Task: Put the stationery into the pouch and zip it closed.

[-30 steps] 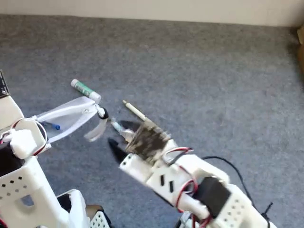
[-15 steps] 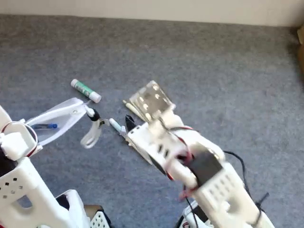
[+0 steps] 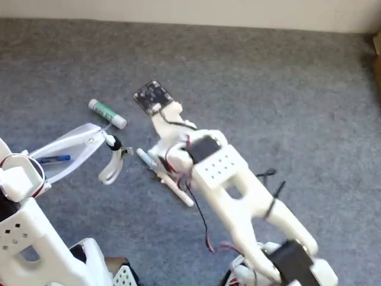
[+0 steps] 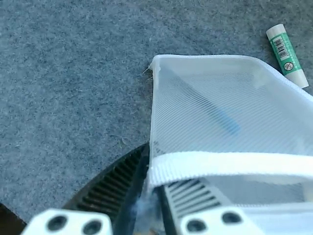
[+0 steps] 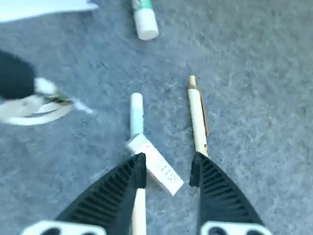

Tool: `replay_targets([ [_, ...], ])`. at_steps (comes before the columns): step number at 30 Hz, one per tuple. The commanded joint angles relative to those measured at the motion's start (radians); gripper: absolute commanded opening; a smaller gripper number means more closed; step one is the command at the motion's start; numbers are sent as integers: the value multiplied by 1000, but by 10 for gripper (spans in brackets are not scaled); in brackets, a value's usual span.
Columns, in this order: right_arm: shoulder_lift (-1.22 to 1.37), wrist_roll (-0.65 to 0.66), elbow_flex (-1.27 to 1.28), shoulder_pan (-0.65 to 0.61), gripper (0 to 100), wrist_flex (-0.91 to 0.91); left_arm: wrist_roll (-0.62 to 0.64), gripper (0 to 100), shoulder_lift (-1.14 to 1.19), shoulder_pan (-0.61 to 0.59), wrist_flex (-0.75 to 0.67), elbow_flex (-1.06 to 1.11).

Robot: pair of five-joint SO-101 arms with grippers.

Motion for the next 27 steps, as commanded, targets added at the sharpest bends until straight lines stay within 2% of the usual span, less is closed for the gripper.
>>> replay_targets([
  [1,107,-6,-142,39,148,4,6,7,-5,-16,-12,-1],
  [16,593,-5,-524,61,149,4,6,7,-5,-18,-9,-1],
  [27,734,-5,-575,61,133,10,6,7,-5,-18,-6,-1],
])
